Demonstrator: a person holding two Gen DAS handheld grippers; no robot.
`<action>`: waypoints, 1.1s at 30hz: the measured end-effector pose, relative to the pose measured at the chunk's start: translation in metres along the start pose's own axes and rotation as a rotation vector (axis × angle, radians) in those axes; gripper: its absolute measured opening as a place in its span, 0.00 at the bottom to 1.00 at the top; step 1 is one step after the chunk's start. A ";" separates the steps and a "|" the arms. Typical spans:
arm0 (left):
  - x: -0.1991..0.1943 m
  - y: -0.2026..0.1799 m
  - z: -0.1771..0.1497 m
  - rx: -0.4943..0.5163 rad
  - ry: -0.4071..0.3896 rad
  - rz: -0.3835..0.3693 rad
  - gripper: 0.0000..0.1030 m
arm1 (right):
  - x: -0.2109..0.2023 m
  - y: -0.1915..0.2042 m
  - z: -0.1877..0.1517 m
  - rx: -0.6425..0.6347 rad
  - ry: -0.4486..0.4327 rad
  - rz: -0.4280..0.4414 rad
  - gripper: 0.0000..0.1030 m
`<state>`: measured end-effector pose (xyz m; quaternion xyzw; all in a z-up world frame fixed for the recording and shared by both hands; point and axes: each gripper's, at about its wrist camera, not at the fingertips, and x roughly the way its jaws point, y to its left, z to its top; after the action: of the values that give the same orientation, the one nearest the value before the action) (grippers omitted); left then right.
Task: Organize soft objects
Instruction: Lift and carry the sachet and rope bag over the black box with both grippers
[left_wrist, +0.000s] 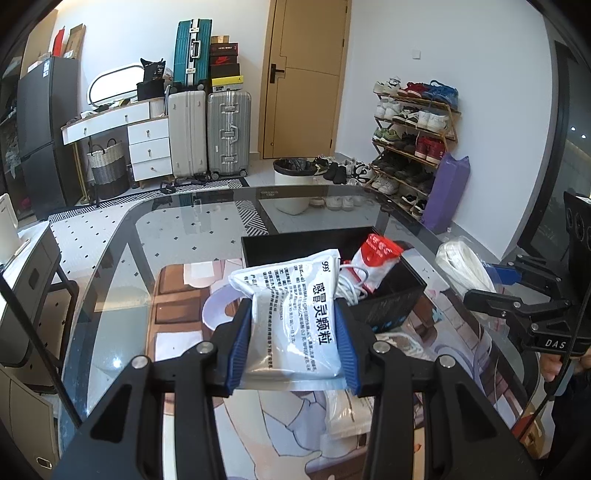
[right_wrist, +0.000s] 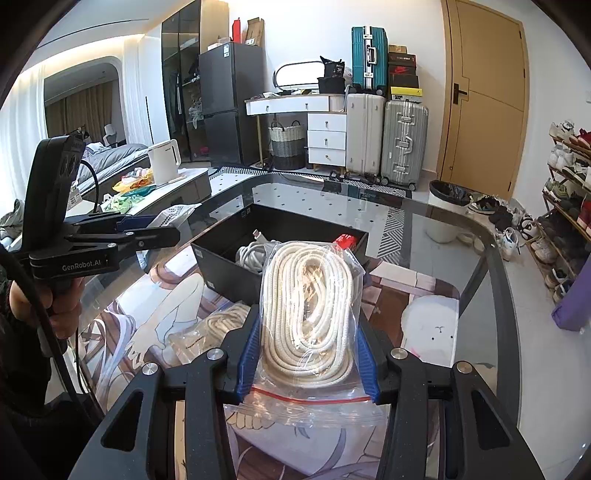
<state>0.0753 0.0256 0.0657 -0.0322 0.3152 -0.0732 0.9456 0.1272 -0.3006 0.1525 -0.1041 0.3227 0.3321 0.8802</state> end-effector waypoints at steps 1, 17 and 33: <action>0.001 0.000 0.001 -0.002 -0.001 0.000 0.40 | 0.000 -0.001 0.001 0.001 -0.003 0.000 0.45; 0.010 0.010 0.021 -0.038 -0.023 0.014 0.40 | 0.006 -0.010 0.031 0.021 -0.052 -0.003 0.45; 0.039 0.000 0.034 -0.056 -0.021 -0.001 0.40 | 0.034 -0.018 0.056 0.035 -0.050 0.006 0.45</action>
<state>0.1264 0.0202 0.0693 -0.0598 0.3071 -0.0643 0.9476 0.1867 -0.2744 0.1736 -0.0792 0.3067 0.3317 0.8887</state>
